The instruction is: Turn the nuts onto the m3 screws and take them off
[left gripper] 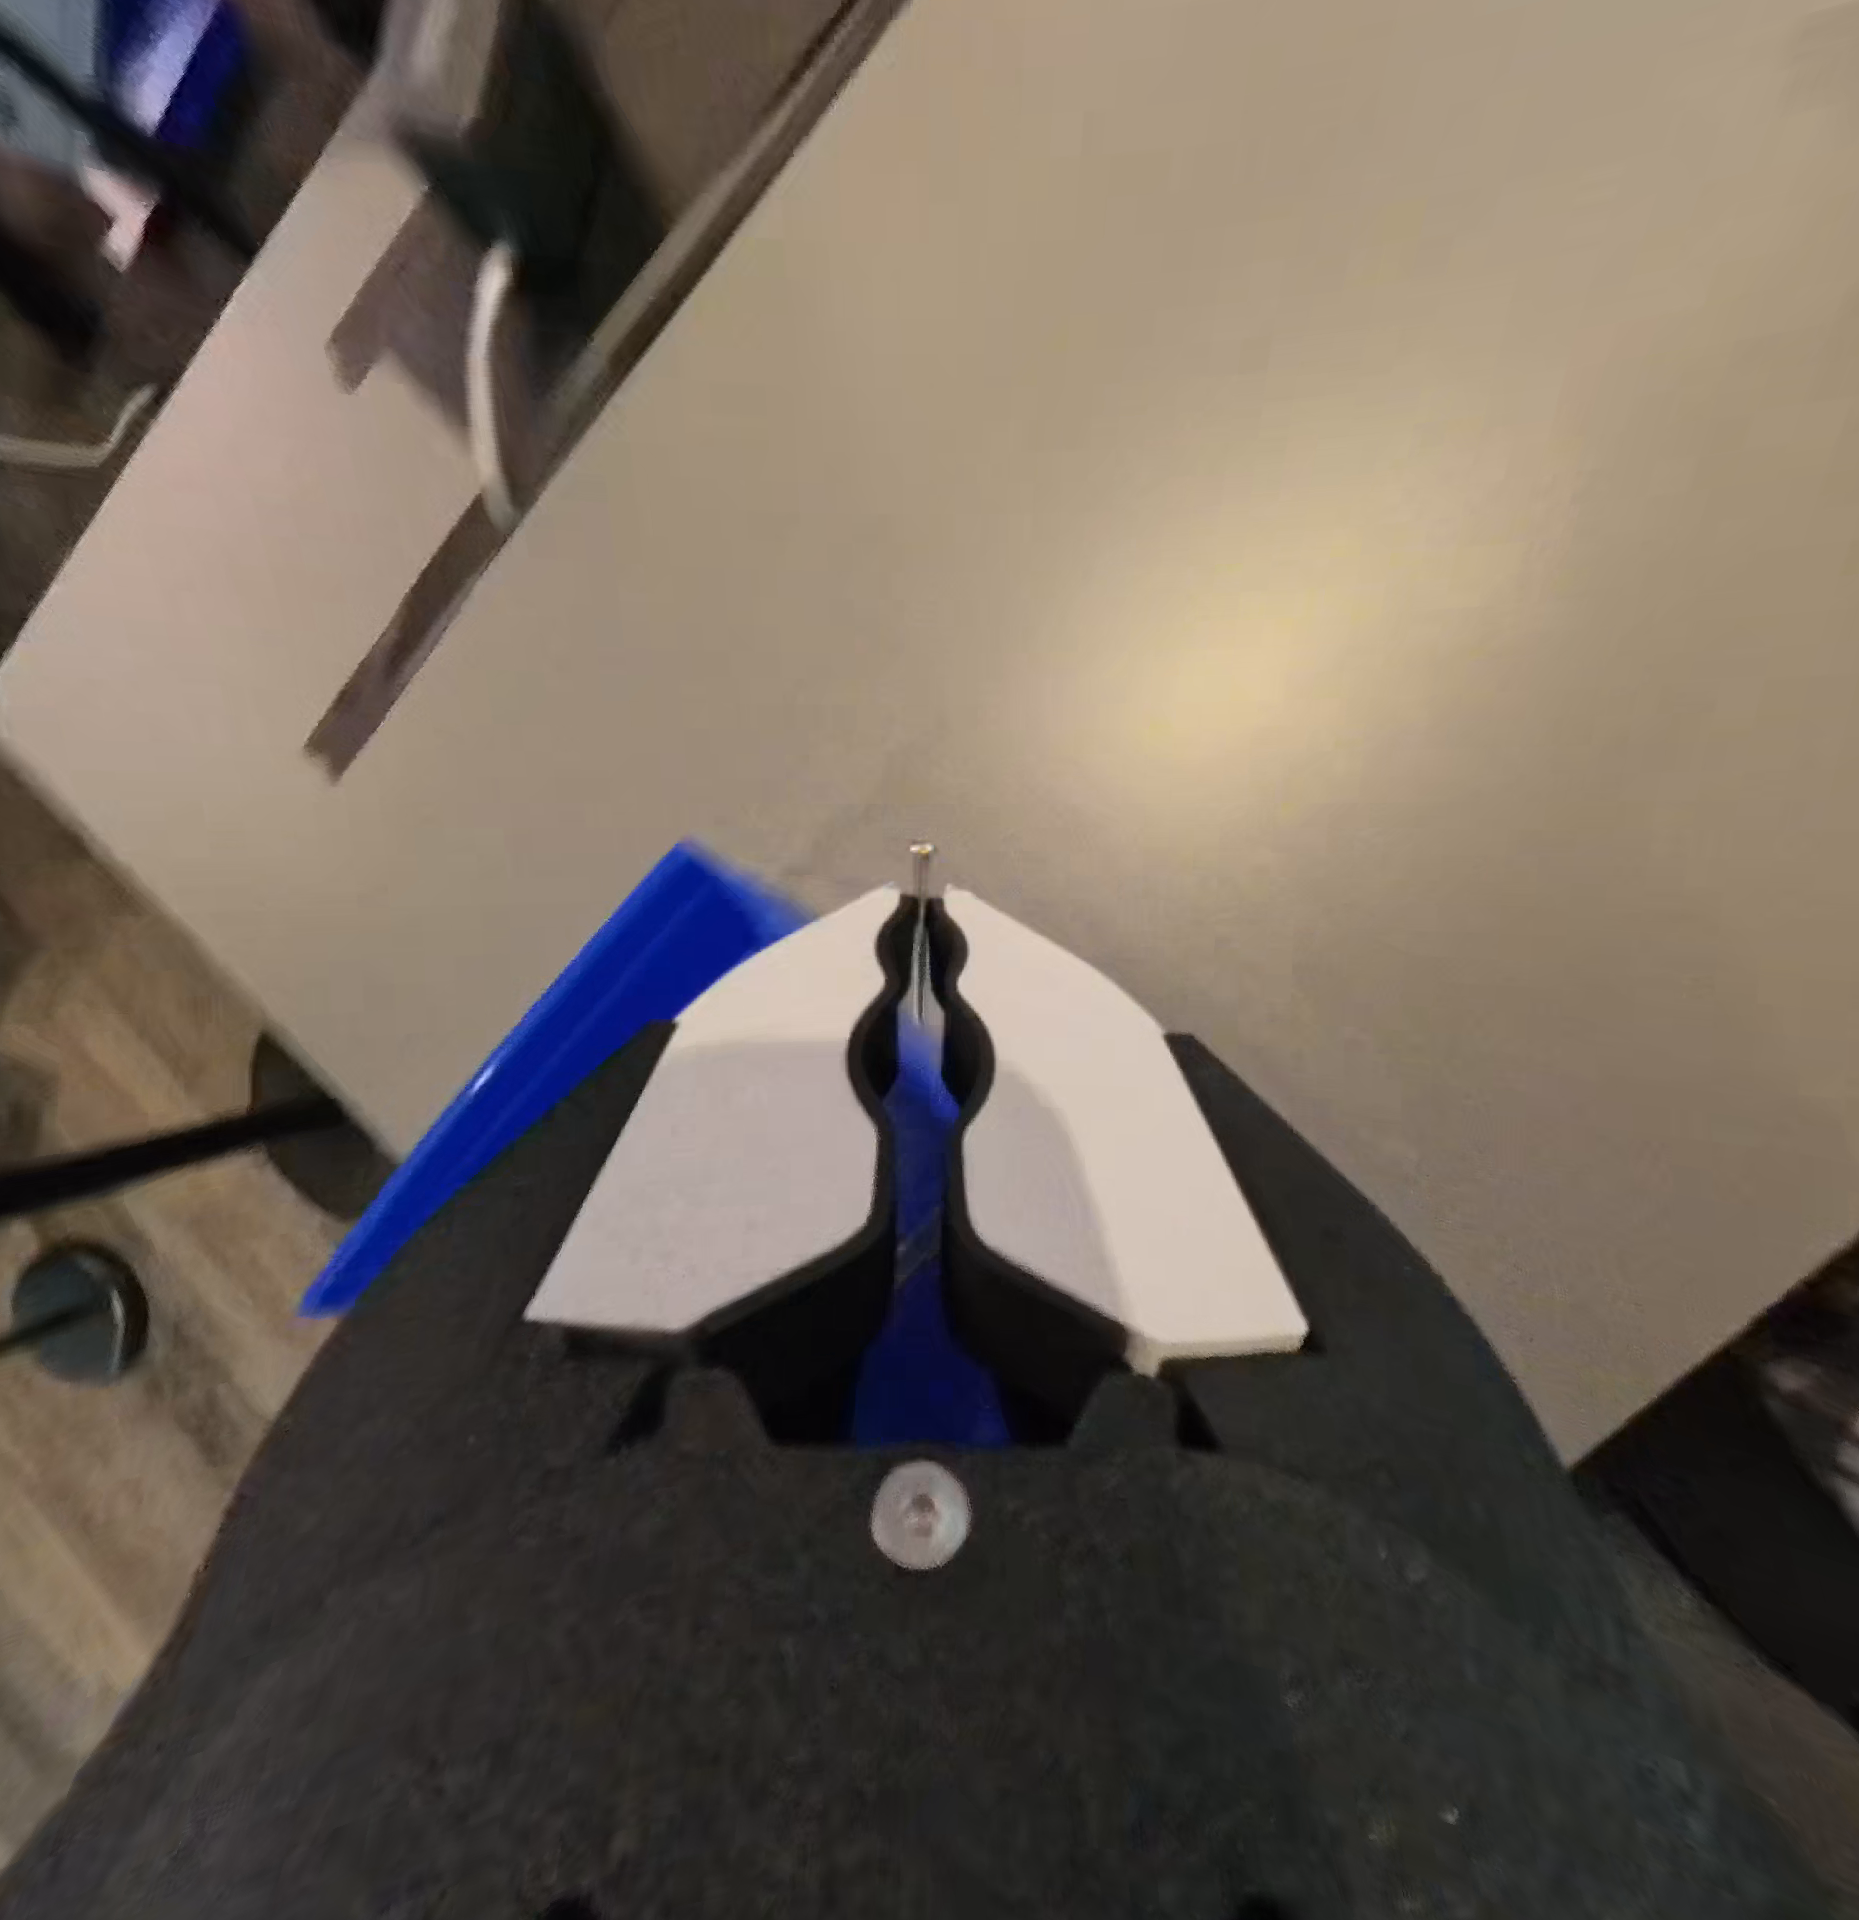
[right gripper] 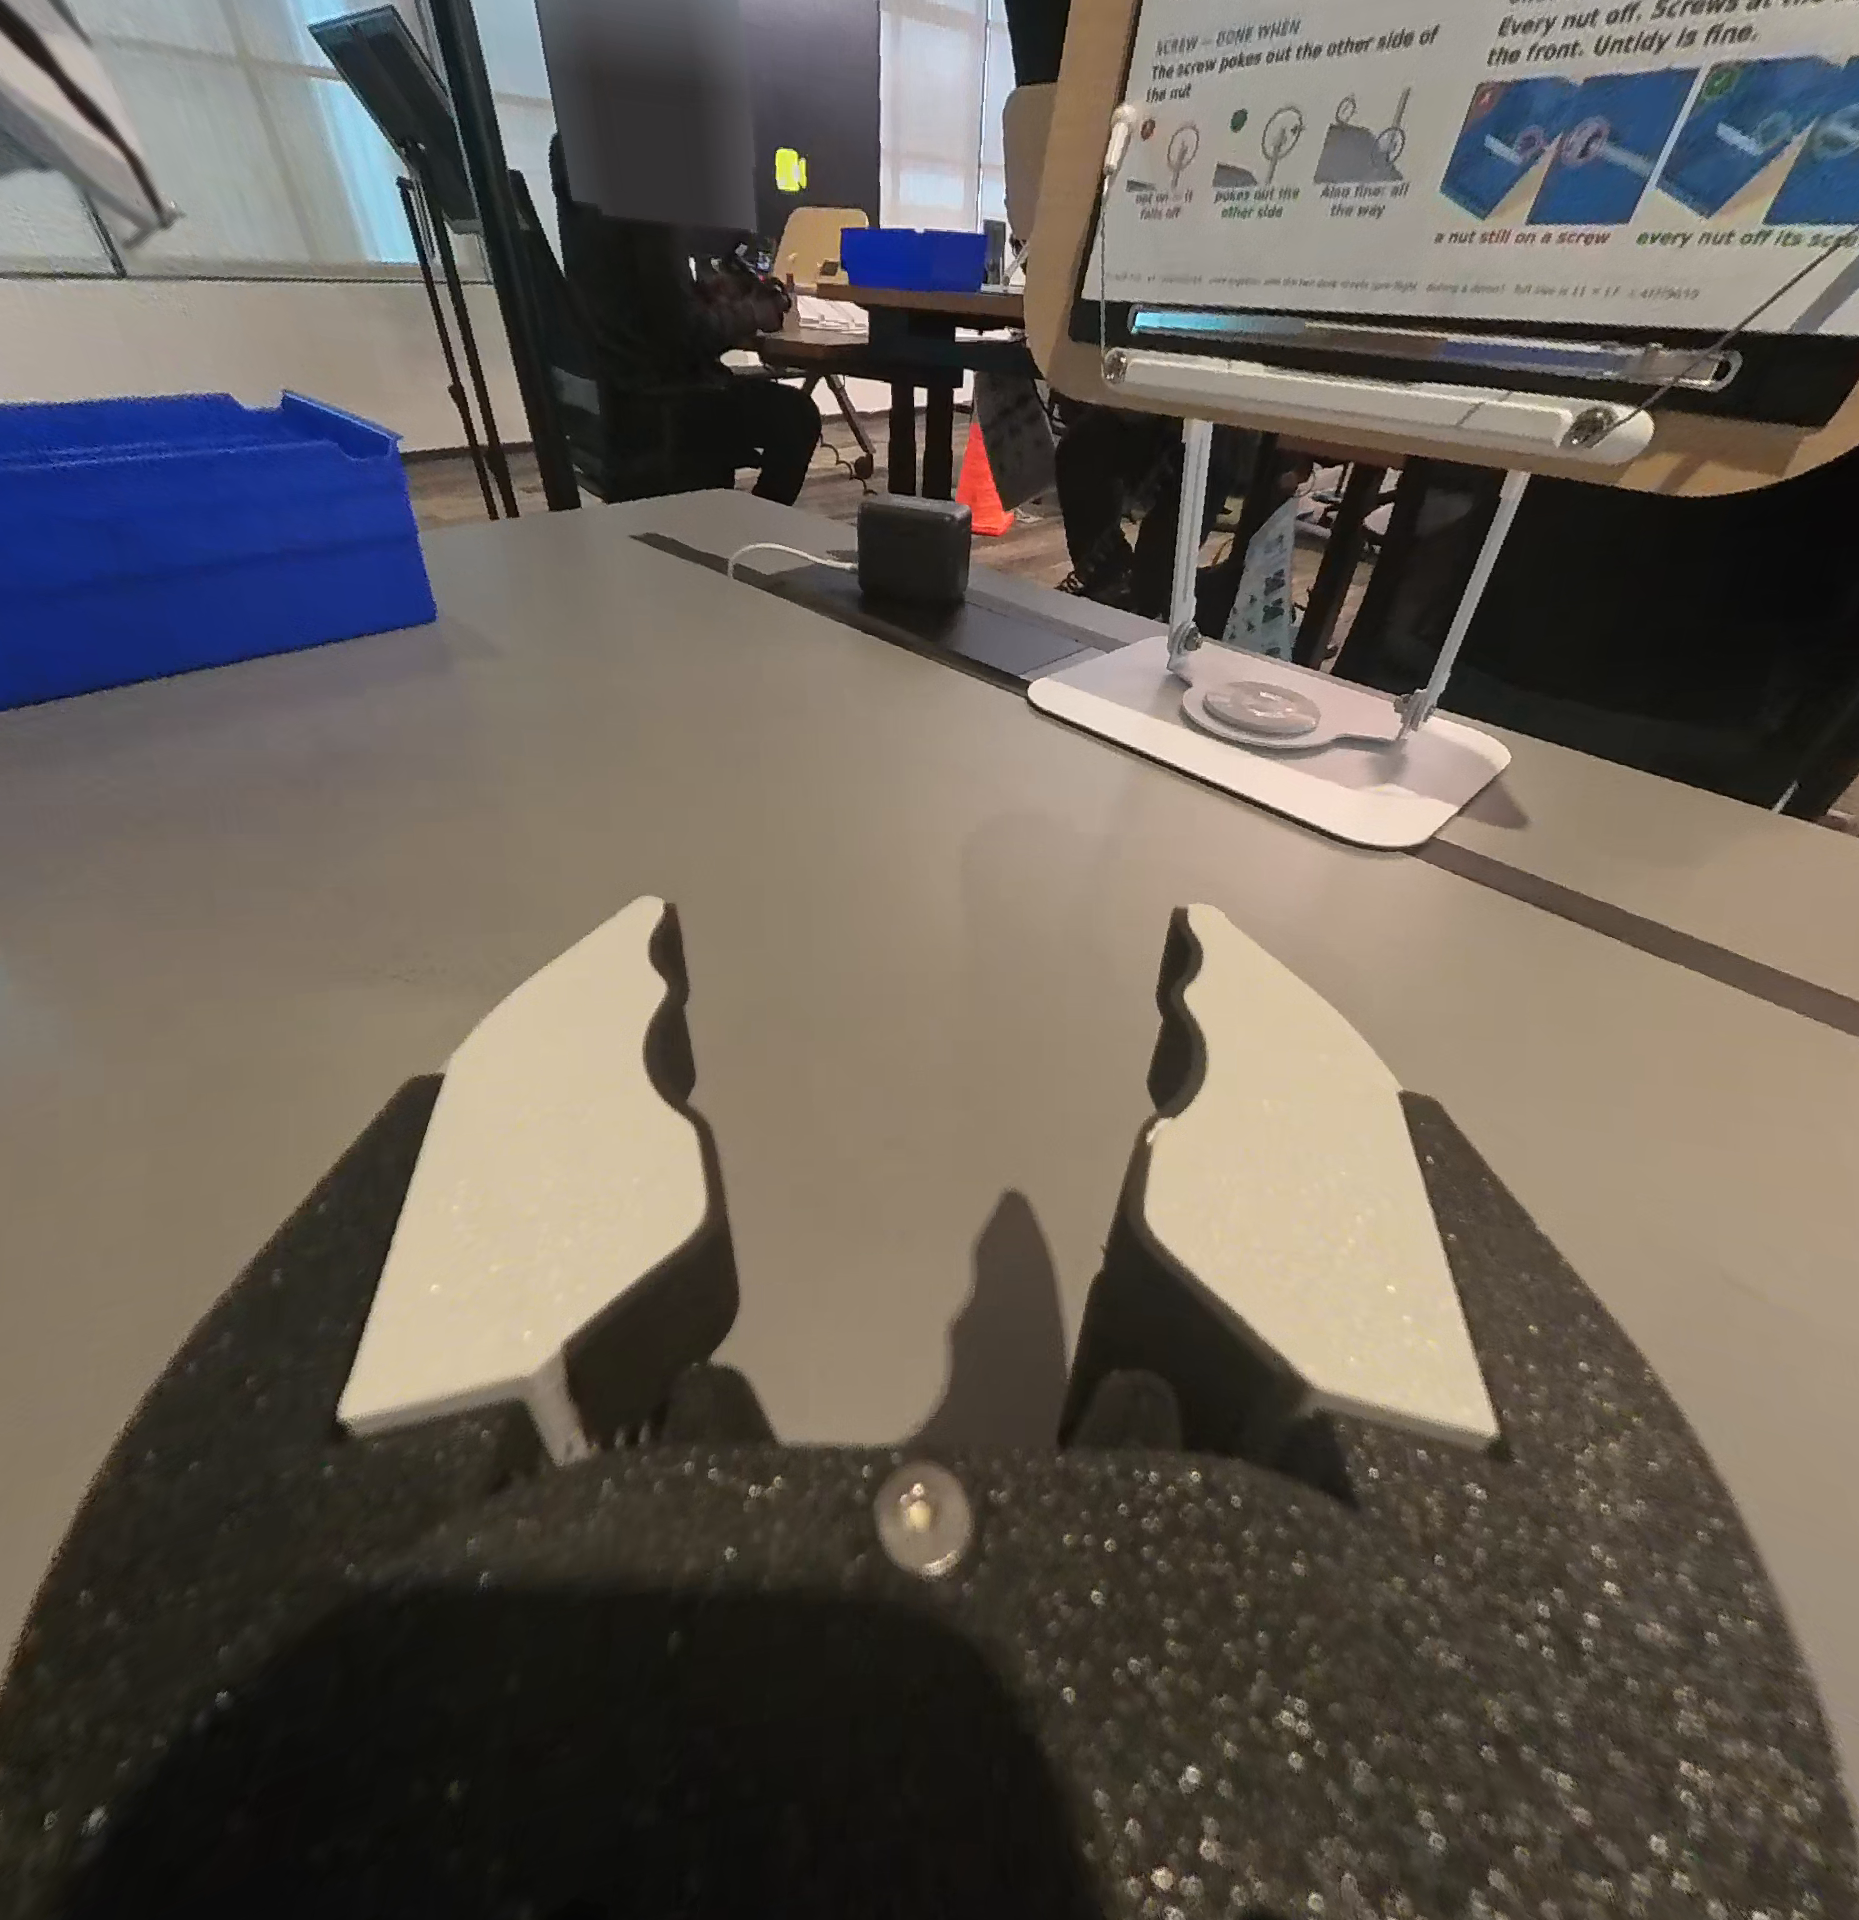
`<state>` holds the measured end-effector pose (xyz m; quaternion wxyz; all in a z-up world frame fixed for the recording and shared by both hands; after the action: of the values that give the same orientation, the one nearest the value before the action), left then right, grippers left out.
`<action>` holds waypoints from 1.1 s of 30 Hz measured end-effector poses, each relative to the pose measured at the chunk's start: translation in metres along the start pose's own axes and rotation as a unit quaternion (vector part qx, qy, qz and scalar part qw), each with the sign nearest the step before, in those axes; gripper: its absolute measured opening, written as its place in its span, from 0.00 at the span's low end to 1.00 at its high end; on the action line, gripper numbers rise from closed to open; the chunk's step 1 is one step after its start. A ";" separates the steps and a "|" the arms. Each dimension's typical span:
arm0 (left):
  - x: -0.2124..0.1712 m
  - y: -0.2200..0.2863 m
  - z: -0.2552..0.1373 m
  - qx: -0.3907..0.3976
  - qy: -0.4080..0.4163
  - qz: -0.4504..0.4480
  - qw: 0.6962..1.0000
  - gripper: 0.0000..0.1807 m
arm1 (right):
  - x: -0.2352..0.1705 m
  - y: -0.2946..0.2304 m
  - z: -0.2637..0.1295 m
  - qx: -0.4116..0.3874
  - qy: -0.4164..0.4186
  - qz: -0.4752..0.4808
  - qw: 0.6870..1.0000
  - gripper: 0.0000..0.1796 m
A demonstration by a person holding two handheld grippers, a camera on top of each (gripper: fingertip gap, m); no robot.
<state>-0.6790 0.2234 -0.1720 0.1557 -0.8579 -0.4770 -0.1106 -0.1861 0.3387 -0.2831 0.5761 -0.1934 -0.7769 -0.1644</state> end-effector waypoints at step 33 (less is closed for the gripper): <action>0.117 0.212 0.200 -0.163 -0.069 0.190 0.966 0.01 | 0.004 0.005 -0.010 0.007 0.024 0.019 1.000 0.48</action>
<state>-0.4288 0.2842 -0.3524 -0.0012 -0.9522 -0.2900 -0.0957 -0.1767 0.3387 -0.2767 0.5987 -0.2005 -0.7604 -0.1522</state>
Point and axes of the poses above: each gripper's, where its closed fingertips meet, z out along the fingers, x out of its top, y = z × x across the jaws, the point moved 4 cm from there along -z, back along the fingers, and after that the axes turned 9 degrees about -y, right-handed, at the moved point
